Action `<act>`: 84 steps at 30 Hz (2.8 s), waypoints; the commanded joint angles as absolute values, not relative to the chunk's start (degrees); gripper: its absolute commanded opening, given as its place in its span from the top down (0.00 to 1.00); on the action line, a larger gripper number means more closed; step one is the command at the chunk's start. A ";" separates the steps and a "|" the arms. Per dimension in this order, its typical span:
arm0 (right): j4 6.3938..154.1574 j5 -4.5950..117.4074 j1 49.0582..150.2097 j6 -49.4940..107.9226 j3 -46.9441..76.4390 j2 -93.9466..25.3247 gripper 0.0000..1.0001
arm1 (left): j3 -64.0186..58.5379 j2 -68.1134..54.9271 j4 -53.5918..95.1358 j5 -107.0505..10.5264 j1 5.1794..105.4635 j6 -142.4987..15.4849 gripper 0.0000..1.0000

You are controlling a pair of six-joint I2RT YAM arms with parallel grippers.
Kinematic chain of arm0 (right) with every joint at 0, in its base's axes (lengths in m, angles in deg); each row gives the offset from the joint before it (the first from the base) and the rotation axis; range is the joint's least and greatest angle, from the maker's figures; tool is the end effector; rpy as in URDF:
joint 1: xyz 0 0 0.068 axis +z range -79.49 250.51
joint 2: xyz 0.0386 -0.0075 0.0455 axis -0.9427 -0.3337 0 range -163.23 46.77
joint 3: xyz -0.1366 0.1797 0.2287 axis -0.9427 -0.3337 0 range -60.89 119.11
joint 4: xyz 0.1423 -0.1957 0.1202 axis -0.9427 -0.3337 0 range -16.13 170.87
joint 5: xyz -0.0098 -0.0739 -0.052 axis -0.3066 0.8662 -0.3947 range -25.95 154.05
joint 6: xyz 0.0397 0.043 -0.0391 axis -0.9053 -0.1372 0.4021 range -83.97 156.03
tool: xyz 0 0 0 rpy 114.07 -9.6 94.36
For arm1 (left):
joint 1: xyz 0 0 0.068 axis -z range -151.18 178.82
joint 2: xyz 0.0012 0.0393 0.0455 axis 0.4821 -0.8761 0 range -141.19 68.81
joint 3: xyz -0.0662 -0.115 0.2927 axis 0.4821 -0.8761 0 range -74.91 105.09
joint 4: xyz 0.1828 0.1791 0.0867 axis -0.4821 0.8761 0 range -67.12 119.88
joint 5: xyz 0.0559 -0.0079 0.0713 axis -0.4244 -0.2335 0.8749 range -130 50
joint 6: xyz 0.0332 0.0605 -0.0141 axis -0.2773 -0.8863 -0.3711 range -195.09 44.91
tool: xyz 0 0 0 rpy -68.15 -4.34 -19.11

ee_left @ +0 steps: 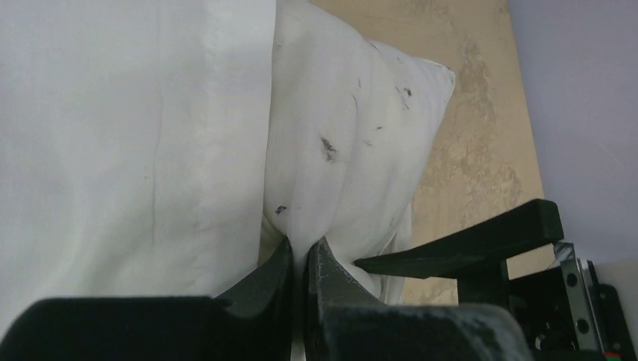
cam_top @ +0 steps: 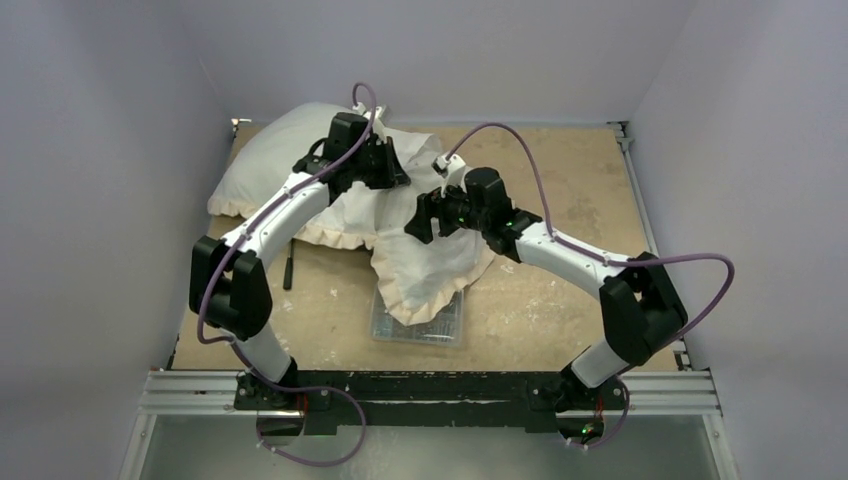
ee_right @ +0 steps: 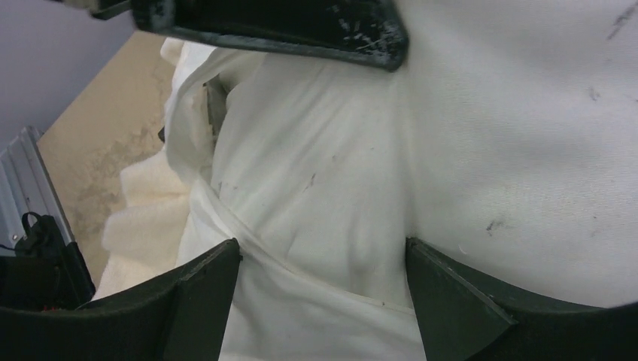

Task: Remove the pillowcase from the pillow

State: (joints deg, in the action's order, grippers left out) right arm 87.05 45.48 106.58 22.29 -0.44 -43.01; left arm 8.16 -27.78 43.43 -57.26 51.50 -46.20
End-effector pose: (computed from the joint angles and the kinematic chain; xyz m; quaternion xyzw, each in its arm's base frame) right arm 0.3028 0.2433 0.3045 -0.2467 0.7909 0.3510 0.4363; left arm 0.3848 -0.1794 0.3519 0.0230 0.8758 -0.3210 0.3598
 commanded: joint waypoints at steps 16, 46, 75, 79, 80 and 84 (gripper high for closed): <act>82.35 40.27 115.61 20.85 -3.48 -38.47 0.76 | 31.97 -43.29 37.34 -47.20 51.06 -43.53 1.00; 82.82 59.29 119.29 11.07 -0.96 -31.65 0.71 | 30.51 -40.20 33.21 -55.92 49.54 -35.22 1.00; 78.52 76.62 119.20 3.54 0.64 -41.64 0.01 | 2.14 -8.04 46.82 -39.02 49.74 -48.73 0.35; 78.45 78.87 119.20 1.77 1.73 -50.66 0.01 | -5.23 -3.54 50.15 -37.22 49.74 -49.04 0.35; 78.46 79.29 119.20 1.30 2.04 -53.40 0.01 | -7.17 -2.39 50.64 -37.05 49.74 -48.76 0.35; 79.33 80.57 119.20 -0.20 2.99 -63.19 0.01 | -14.06 2.30 50.93 -36.60 49.74 -46.86 0.35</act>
